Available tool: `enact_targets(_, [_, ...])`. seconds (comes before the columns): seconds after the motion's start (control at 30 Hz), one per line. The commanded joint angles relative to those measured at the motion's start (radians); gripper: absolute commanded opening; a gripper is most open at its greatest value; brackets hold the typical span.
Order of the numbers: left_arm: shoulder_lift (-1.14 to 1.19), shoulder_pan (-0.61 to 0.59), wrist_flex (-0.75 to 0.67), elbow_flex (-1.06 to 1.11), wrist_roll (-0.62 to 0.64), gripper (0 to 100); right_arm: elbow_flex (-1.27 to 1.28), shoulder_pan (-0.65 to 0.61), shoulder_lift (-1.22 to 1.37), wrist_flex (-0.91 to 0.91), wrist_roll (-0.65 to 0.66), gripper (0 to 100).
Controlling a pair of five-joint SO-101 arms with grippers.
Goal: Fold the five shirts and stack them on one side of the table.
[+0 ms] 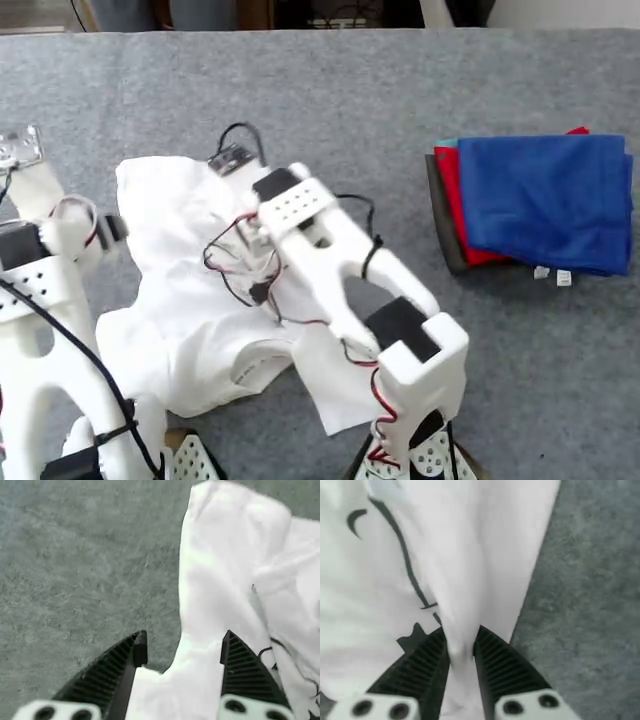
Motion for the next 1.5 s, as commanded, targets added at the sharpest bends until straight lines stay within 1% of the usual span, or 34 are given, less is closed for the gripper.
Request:
enact_targets(0.0, [0.003, 0.085, -0.124, -0.056, 0.155, 25, -0.096, 0.063, -0.008, 0.141, 0.009, 9.8])
enact_targets(0.1, [0.003, 0.176, -0.193, -0.056, 0.284, 25, -0.122, 0.086, -0.045, 0.221, 0.048, 21.0])
enact_targets(0.13, [0.003, 0.202, -0.216, -0.058, 0.324, 25, -0.124, 0.087, -0.071, 0.229, 0.055, 22.4])
enact_targets(0.2, [0.005, 0.231, -0.261, -0.070, 0.400, 25, -0.119, 0.087, -0.142, 0.232, 0.068, 22.1])
enact_targets(0.33, [0.107, 0.243, -0.296, -0.153, 0.433, 25, -0.120, 0.081, -0.315, 0.258, 0.072, 21.9])
enact_targets(0.4, [0.227, 0.243, -0.293, -0.239, 0.453, 25, -0.120, 0.086, -0.409, 0.299, 0.083, 21.9])
enact_targets(0.47, [0.379, 0.248, -0.285, -0.349, 0.459, 25, -0.117, 0.109, -0.490, 0.339, 0.124, 21.9])
enact_targets(0.53, [0.523, 0.268, -0.216, -0.490, 0.459, 25, -0.117, 0.160, -0.561, 0.364, 0.146, 21.9])
enact_targets(0.7, [0.802, 0.341, 0.178, -0.909, 0.459, 20, -0.033, 0.394, -0.670, 0.359, 0.207, 21.6])
enact_targets(0.77, [0.905, 0.349, 0.282, -1.052, 0.462, 20, 0.031, 0.474, -0.690, 0.330, 0.236, 18.1])
enact_targets(0.8, [0.951, 0.348, 0.324, -1.116, 0.479, 20, 0.068, 0.505, -0.696, 0.304, 0.245, 14.9])
enact_targets(0.87, [1.042, 0.343, 0.396, -1.236, 0.517, 20, 0.137, 0.543, -0.705, 0.253, 0.250, 6.8])
enact_targets(0.93, [1.125, 0.348, 0.459, -1.342, 0.531, 20, 0.206, 0.559, -0.713, 0.204, 0.256, 1.7])
enact_targets(1.03, [1.231, 0.366, 0.555, -1.480, 0.535, 20, 0.297, 0.560, -0.722, 0.155, 0.255, 2.8])
enact_targets(1.1, [1.280, 0.377, 0.562, -1.515, 0.535, 20, 0.341, 0.560, -0.725, 0.129, 0.253, 3.7])
enact_targets(1.2, [1.283, 0.387, 0.562, -1.506, 0.535, 20, 0.377, 0.559, -0.725, 0.114, 0.253, 5.1])
enact_targets(1.37, [1.277, 0.415, 0.562, -1.395, 0.539, 20, 0.383, 0.562, -0.725, 0.120, 0.253, 6.9])
enact_targets(1.47, [1.277, 0.397, 0.560, -1.323, 0.574, 20, 0.381, 0.562, -0.725, 0.114, 0.255, 6.9])
